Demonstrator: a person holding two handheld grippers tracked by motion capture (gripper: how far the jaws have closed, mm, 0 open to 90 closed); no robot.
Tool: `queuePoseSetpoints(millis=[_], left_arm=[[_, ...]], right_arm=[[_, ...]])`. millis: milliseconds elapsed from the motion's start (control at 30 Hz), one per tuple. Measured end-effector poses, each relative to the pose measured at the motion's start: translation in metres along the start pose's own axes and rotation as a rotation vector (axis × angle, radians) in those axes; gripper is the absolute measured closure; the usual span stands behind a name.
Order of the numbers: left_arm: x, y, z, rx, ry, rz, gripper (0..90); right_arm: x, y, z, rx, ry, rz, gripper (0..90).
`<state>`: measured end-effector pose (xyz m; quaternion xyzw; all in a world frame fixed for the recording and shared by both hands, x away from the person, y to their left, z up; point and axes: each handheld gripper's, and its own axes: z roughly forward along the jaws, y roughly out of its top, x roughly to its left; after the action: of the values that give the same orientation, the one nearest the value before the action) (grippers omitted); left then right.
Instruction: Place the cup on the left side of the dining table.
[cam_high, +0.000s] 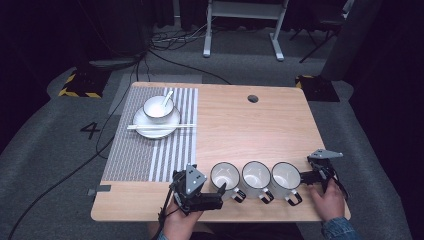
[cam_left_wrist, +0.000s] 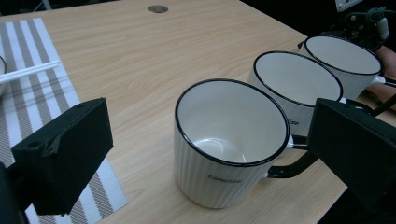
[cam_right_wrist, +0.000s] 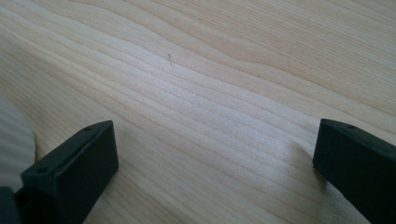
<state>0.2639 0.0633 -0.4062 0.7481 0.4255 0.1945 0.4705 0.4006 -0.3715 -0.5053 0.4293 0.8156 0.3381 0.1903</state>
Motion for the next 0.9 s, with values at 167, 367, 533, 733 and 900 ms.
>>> queuePoseSetpoints(millis=[167,367,533,733,900], left_arm=[[-0.005,-0.005,0.010,0.026,-0.010,0.009,0.3],[-0.012,-0.014,0.024,0.098,-0.017,0.028,0.3],[-0.015,-0.020,0.036,0.156,-0.014,0.055,0.3],[-0.011,-0.029,0.050,0.241,-0.011,0.067,0.2],[-0.010,-0.031,0.059,0.272,-0.009,0.076,0.2]], right_arm=[[0.000,0.000,0.000,0.000,0.000,0.000,0.2],[0.000,0.000,0.000,0.000,0.000,0.000,0.2],[0.000,0.000,0.000,0.000,0.000,0.000,0.2],[0.000,0.000,0.000,0.000,0.000,0.000,0.2],[0.000,0.000,0.000,0.000,0.000,0.000,0.2]])
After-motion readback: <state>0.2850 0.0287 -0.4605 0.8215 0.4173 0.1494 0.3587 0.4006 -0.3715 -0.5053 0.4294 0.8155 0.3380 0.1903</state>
